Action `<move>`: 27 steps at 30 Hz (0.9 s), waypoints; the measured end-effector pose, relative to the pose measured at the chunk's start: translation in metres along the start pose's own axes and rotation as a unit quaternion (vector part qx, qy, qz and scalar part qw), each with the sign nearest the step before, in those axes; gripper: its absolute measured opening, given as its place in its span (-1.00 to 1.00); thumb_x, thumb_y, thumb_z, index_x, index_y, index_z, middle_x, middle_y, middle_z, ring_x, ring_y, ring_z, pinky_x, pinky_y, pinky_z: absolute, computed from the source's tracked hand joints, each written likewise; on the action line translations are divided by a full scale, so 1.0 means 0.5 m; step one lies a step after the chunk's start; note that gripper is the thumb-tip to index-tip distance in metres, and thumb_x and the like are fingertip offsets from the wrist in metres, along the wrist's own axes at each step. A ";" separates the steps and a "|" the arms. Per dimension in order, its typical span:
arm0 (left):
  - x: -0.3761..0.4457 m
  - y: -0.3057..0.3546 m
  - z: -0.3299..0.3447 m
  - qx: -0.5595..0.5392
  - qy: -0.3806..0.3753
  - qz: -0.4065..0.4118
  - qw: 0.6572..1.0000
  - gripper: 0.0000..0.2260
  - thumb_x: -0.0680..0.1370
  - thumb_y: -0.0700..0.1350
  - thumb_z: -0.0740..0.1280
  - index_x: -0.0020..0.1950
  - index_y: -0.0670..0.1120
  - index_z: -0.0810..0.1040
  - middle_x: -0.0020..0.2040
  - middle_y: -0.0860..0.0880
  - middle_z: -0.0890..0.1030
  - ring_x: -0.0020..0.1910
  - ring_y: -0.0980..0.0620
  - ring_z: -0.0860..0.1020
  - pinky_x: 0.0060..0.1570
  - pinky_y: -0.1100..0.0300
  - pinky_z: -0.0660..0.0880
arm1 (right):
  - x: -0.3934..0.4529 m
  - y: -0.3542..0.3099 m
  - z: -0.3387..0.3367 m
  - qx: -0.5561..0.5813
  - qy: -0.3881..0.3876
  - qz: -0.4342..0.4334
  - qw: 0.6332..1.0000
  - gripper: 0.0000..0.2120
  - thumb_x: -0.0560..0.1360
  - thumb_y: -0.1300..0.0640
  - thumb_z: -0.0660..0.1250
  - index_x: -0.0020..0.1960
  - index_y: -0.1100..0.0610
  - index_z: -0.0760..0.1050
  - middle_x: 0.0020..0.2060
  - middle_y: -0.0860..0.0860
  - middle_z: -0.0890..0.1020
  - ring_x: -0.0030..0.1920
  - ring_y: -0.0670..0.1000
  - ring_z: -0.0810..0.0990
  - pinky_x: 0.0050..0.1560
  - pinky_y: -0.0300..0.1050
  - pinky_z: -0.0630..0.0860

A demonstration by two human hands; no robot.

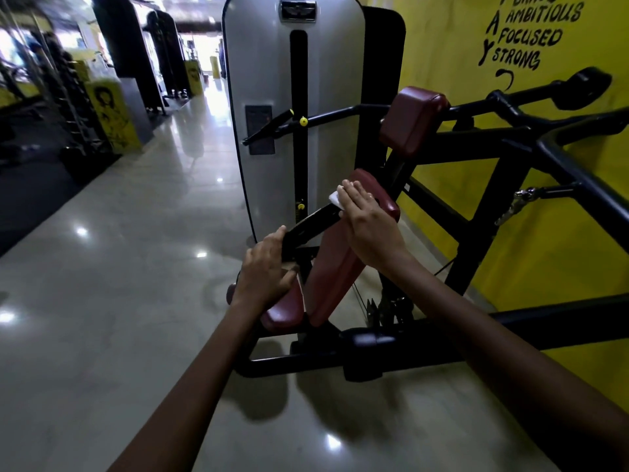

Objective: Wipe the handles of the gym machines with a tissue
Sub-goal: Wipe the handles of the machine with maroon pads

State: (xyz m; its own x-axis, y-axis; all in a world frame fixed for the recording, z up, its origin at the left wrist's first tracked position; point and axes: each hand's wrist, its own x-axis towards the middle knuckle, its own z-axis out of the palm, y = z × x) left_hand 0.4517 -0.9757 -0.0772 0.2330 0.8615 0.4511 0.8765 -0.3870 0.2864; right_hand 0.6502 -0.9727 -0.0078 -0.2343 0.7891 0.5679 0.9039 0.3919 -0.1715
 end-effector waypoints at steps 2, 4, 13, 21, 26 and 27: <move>-0.001 -0.001 0.004 0.004 -0.004 -0.002 1.000 -0.29 0.38 0.15 0.12 0.41 -0.27 0.34 0.15 -0.22 0.55 -0.01 -0.23 0.56 -0.04 -0.05 0.47 | 0.008 -0.006 0.006 -0.011 0.000 0.014 1.000 -0.56 0.63 0.12 0.05 0.45 0.29 0.19 0.46 0.18 0.23 0.50 0.10 0.10 0.50 -0.03 0.05; 0.002 -0.002 0.005 0.018 0.003 0.007 1.000 -0.31 0.37 0.14 0.14 0.35 -0.29 0.40 0.02 -0.21 0.58 -0.15 -0.21 0.56 -0.17 -0.02 0.50 | 0.018 -0.022 0.007 -0.017 -0.012 0.031 0.999 -0.56 0.64 0.11 0.06 0.46 0.27 0.19 0.47 0.15 0.21 0.51 0.09 0.05 0.51 -0.05 0.00; 0.005 -0.012 0.010 0.011 0.039 0.021 0.999 -0.33 0.33 0.13 0.14 0.29 -0.27 0.45 -0.09 -0.17 0.56 -0.22 -0.16 0.55 -0.27 0.02 0.49 | 0.008 -0.028 0.006 -0.089 -0.049 0.020 0.995 -0.49 0.63 -0.01 -0.06 0.49 0.23 0.13 0.49 0.12 0.15 0.51 -0.01 -0.06 0.47 -0.16 -0.10; -0.002 -0.015 0.009 0.008 0.000 0.021 1.000 -0.29 0.40 0.07 0.39 0.43 -0.27 0.30 0.09 -0.21 0.52 -0.04 -0.18 0.50 -0.08 -0.04 0.43 | -0.020 -0.039 0.003 -0.137 -0.095 0.005 0.986 -0.44 0.59 -0.07 -0.13 0.51 0.17 0.04 0.51 0.07 0.10 0.49 -0.08 -0.09 0.46 -0.22 -0.19; -0.004 -0.019 0.007 -0.015 -0.003 0.020 1.000 -0.29 0.45 0.08 0.35 0.48 -0.25 0.22 0.17 -0.22 0.48 0.06 -0.19 0.47 0.04 -0.06 0.39 | 0.004 -0.073 0.024 -0.177 -0.067 0.060 0.980 -0.41 0.60 -0.12 -0.07 0.51 0.22 0.04 0.51 0.12 0.10 0.52 0.03 -0.05 0.47 -0.15 -0.18; -0.005 -0.020 0.007 -0.019 -0.002 0.022 1.000 -0.29 0.46 0.07 0.35 0.49 -0.24 0.21 0.18 -0.22 0.47 0.07 -0.19 0.46 0.05 -0.06 0.38 | -0.002 -0.079 0.030 -0.176 -0.071 0.046 0.981 -0.38 0.59 -0.15 -0.12 0.51 0.21 0.04 0.51 0.11 0.10 0.52 0.02 -0.05 0.48 -0.15 -0.17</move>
State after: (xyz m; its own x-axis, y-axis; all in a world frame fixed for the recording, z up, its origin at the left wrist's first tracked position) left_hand 0.4439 -0.9732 -0.0840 0.2727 0.8450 0.4600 0.8485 -0.4367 0.2991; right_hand 0.6092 -0.9819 -0.0137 -0.1712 0.8814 0.4402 0.9852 0.1486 0.0857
